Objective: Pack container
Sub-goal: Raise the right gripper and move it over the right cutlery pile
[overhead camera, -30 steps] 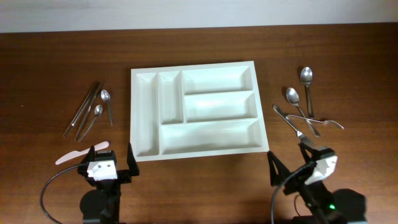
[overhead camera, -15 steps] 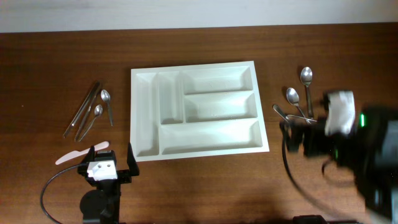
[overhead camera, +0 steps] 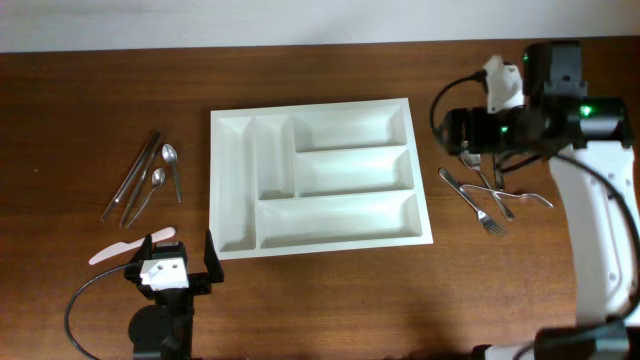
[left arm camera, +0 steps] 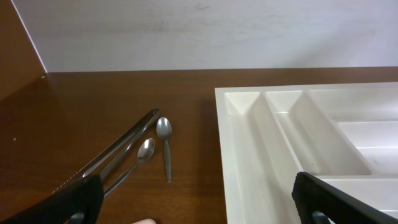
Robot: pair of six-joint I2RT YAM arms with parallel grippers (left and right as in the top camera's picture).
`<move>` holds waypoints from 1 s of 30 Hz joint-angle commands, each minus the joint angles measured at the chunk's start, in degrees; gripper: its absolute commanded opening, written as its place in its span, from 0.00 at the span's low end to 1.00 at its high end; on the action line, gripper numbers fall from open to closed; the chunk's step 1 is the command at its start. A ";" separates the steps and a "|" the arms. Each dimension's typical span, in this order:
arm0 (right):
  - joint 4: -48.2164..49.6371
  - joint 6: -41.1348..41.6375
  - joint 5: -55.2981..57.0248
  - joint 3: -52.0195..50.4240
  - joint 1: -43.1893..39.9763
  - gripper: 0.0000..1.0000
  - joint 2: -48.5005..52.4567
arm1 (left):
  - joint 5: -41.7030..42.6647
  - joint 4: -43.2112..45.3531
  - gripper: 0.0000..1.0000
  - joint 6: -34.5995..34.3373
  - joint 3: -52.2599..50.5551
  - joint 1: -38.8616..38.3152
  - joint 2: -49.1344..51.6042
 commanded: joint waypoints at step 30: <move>13.42 59.06 3.65 -19.65 -17.70 0.76 12.15 | 0.81 0.22 0.99 0.90 -0.46 0.35 -0.33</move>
